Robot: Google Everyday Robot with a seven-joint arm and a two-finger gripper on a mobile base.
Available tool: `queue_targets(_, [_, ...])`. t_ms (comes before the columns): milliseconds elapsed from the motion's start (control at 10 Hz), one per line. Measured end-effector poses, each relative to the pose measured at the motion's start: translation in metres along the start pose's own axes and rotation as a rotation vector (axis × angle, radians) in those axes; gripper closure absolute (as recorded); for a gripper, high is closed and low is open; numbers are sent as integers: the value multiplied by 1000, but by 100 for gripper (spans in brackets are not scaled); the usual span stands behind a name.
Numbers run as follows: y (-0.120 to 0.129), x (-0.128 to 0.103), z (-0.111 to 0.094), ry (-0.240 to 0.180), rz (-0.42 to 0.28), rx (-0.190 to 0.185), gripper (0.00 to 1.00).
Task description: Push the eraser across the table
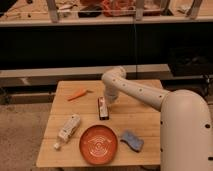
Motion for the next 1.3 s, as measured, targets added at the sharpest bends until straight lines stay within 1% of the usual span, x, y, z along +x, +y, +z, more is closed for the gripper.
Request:
queue_targets(200, [-1, -4, 0, 2, -16, -4, 100])
queue_targets(400, [-3, -13, 1, 3, -39, -15, 100])
queue_targets(700, [-5, -25, 2, 7, -69, -22, 100])
queue_targets(800, [-4, -35, 4, 8, -91, -29, 100])
queue_targets(1100, [-8, -51, 7, 10, -122, -38, 100])
queue_targets(1300, [-8, -54, 8, 8, -127, -40, 100])
